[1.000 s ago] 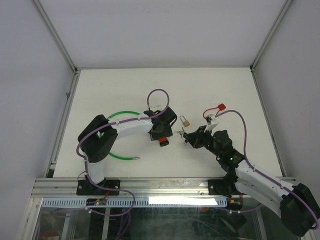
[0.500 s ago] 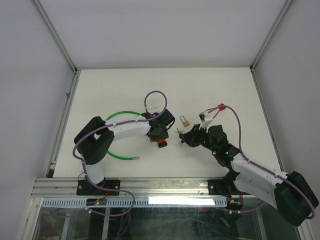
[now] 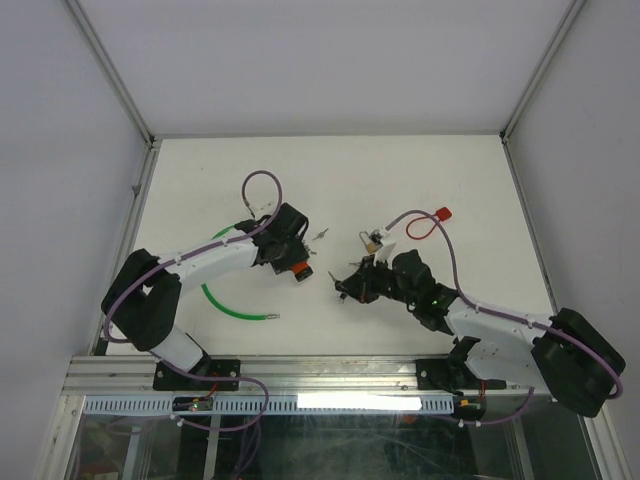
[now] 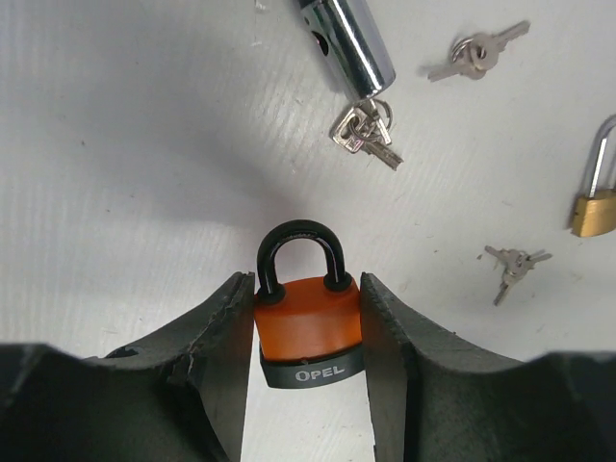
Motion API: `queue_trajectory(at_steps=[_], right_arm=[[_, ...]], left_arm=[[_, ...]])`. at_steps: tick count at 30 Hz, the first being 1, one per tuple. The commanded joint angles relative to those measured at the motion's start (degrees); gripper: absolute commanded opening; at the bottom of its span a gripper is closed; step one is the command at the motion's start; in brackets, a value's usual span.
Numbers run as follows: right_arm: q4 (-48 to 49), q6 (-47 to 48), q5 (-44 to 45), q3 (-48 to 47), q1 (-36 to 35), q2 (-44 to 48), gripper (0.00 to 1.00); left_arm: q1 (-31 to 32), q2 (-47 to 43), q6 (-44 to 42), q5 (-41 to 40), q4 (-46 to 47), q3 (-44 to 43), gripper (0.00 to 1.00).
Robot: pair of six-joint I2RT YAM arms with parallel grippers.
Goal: Unlock with the key
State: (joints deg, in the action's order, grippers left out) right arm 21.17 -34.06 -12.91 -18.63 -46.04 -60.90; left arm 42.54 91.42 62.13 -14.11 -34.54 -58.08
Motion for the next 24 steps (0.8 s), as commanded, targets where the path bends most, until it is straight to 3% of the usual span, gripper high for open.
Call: queue_trajectory(at_steps=[1, 13, 24], right_arm=[[8.2, -3.2, -2.4, -2.3, -2.2, -4.2, 0.0], [20.9, -9.9, -3.3, -3.9, -5.2, -15.3, 0.0], [20.3, -11.5, 0.8, -4.5, -5.2, -16.4, 0.0]], left_arm=[[-2.0, -6.9, 0.8, 3.3, 5.6, 1.0, 0.15], [-3.1, -12.7, 0.5, 7.6, 8.3, 2.5, 0.14], [-3.1, -13.6, -0.2, 9.4, 10.1, 3.6, 0.14]])
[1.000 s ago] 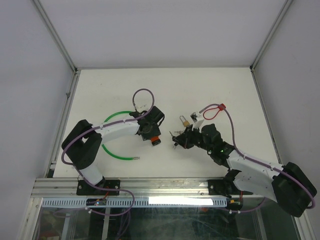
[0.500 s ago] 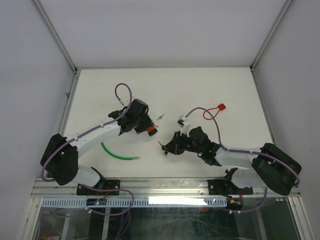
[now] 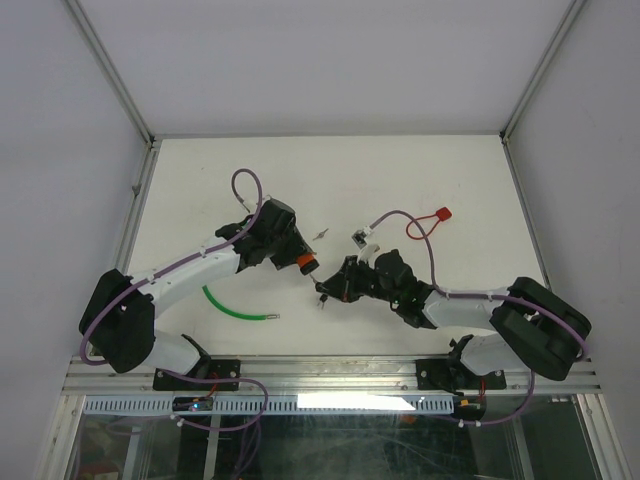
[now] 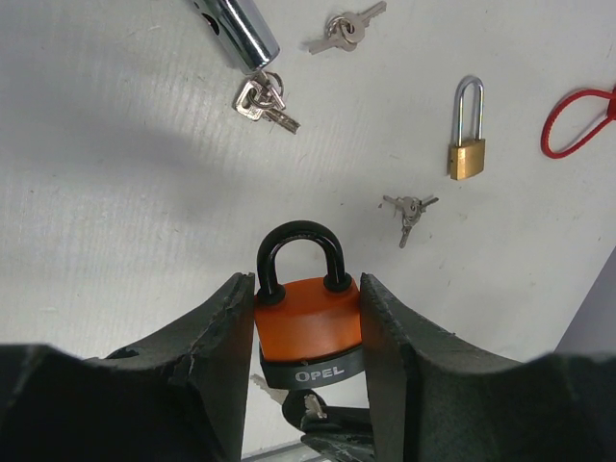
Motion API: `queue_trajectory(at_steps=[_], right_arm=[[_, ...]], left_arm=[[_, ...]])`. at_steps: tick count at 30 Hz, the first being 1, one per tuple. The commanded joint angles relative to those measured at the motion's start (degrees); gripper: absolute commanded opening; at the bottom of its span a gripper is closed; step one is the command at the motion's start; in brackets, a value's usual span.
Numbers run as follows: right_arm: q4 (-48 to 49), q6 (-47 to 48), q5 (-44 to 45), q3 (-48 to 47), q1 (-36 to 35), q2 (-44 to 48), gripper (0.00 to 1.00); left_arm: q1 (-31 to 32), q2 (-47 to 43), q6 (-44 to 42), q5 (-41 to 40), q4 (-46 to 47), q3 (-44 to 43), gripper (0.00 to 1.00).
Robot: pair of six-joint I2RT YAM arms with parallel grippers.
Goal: Unlock with the key
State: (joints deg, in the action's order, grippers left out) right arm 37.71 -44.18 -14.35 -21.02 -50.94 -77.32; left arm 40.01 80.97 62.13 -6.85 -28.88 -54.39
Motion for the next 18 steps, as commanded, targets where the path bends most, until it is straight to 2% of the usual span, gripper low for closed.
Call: queue_trajectory(at_steps=[1, 18], right_arm=[[4.0, -1.5, 2.6, -1.9, -0.3, 0.0, 0.0], [3.1, -3.7, 5.7, -1.0, 0.0, -0.1, 0.0]], left_arm=[[-0.6, -3.2, -0.3, 2.2, 4.4, -0.1, 0.14], [-0.6, -4.3, -0.5, 2.4, 5.0, 0.5, 0.14]])
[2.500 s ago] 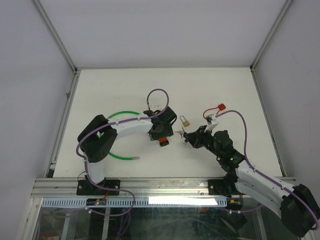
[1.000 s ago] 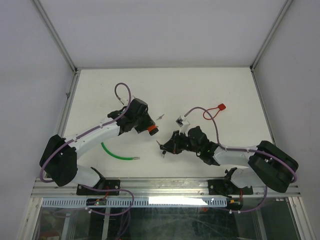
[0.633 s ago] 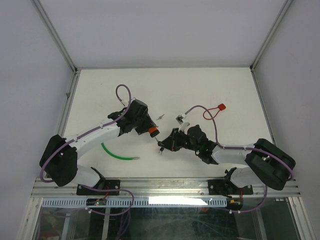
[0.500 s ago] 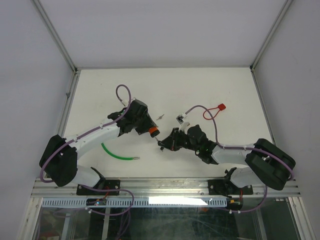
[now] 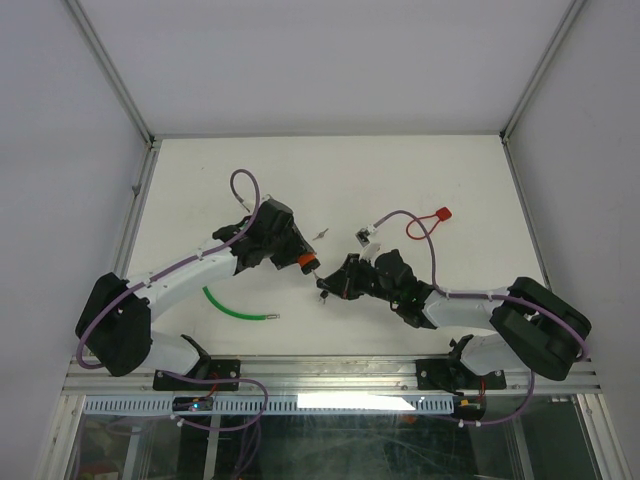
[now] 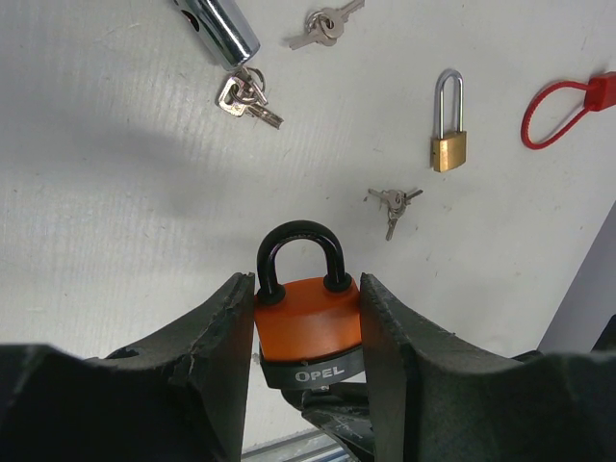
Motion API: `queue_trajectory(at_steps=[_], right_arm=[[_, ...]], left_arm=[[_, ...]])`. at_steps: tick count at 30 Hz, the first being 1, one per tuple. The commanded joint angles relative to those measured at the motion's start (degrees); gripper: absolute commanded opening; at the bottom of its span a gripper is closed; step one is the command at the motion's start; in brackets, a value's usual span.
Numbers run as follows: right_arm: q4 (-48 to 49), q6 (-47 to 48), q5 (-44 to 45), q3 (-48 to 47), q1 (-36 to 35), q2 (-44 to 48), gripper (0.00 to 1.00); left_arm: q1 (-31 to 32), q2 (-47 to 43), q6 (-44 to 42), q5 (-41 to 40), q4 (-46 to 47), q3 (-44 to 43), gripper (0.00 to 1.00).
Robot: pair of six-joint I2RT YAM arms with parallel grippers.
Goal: Unlock with the key
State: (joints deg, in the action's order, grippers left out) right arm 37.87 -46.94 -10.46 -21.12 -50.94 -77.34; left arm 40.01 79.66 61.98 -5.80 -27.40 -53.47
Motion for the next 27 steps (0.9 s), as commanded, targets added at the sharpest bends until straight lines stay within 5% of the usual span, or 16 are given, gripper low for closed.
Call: queue_trajectory(at_steps=[1, 27], right_arm=[[2.9, -1.0, 1.8, -0.8, 0.0, -0.2, 0.0], [2.4, -4.5, 1.7, -1.2, 1.8, 0.2, 0.0]], left_arm=[[-0.6, -3.1, -0.4, 1.4, 3.5, -0.5, 0.14], [1.7, -2.8, -1.9, 0.4, 5.5, -0.2, 0.14]])
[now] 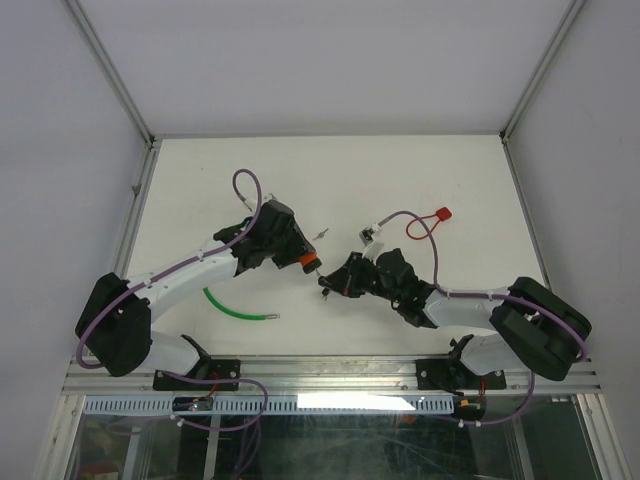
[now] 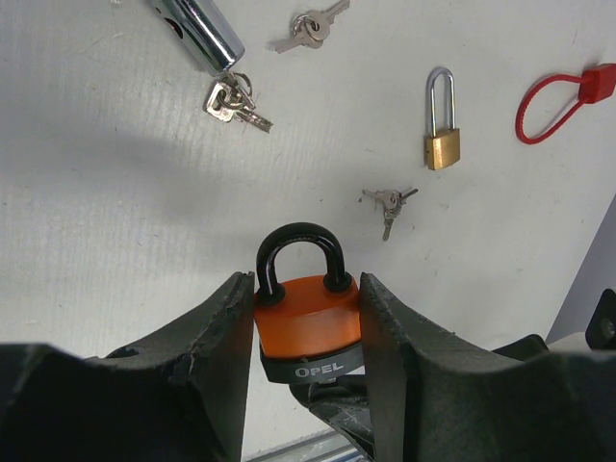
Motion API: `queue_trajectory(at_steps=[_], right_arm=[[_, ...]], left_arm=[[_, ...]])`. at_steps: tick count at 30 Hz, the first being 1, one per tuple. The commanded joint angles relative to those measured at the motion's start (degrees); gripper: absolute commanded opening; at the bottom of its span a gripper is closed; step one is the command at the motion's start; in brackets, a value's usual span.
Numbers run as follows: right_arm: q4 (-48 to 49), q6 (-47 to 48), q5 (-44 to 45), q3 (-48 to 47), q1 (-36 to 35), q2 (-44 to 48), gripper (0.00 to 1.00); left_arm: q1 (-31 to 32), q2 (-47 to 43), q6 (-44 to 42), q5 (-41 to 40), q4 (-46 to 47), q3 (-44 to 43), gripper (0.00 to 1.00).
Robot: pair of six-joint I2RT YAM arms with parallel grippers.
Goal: Unlock with the key
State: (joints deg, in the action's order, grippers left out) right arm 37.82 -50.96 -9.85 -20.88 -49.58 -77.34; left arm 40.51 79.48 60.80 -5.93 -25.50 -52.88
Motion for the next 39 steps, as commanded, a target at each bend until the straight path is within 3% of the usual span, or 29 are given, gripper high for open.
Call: queue_trajectory(at_steps=[1, 23, 28, 39], right_arm=[[2.4, -0.2, 1.3, -1.5, 0.4, 0.3, 0.0], [9.7, 2.0, 3.7, 0.7, 2.1, 2.9, 0.0], [9.1, -1.8, 2.0, 1.1, 3.8, 3.1, 0.0], [3.6, 0.5, 0.5, -1.1, 3.9, 3.8, 0.0]], left_arm=[[1.3, -2.5, -0.5, 0.4, 3.5, -0.8, 0.14], [3.9, 0.4, 3.6, 0.5, 3.3, 0.0, 0.13], [3.3, -0.7, 2.7, -0.5, 3.3, 0.7, 0.13], [-0.6, -2.3, 2.1, 1.3, 2.8, 1.7, 0.11]])
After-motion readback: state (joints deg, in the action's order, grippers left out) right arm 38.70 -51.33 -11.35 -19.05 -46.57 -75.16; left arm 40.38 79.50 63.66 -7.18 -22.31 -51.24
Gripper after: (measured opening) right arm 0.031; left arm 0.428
